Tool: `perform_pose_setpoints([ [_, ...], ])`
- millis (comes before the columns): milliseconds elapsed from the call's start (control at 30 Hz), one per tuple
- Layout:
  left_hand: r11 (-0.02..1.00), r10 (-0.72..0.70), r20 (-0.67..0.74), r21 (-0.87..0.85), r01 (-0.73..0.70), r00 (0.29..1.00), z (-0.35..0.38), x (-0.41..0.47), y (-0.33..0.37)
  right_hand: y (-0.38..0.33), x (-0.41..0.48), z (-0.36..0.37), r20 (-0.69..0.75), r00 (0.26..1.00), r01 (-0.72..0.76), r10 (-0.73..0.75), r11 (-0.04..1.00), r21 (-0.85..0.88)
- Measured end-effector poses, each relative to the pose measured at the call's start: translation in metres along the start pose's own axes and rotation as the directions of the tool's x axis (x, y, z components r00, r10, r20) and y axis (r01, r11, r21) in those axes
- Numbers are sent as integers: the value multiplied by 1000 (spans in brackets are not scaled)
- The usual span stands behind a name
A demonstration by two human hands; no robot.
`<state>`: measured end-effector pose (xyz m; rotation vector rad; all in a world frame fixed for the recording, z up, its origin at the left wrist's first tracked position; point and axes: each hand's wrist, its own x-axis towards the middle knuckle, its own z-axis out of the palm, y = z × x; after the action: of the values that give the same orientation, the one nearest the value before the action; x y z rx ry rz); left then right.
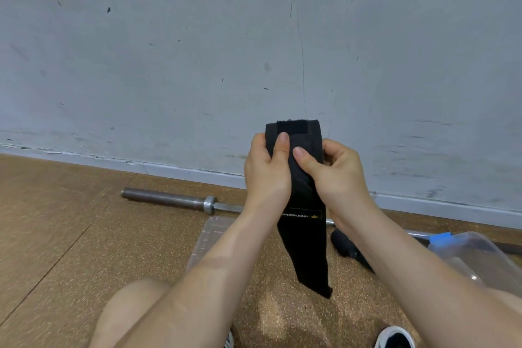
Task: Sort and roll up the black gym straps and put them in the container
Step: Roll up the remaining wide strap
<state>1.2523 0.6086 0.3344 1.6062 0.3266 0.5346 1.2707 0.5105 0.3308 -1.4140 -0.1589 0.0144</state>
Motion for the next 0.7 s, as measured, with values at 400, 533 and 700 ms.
perform_pose_setpoints([
  [400,811,374,94,449,-374,923,7,-7,6,8,-1,8,-114,954,208,-276,889,-408],
  [533,843,344,64,418,-338,937,3,-4,12,8,2,9,-90,959,208,-270,881,-425],
  [700,873,295,-19,411,-261,955,5,-1,11,7,13,4,-116,993,-69,30,934,-350],
])
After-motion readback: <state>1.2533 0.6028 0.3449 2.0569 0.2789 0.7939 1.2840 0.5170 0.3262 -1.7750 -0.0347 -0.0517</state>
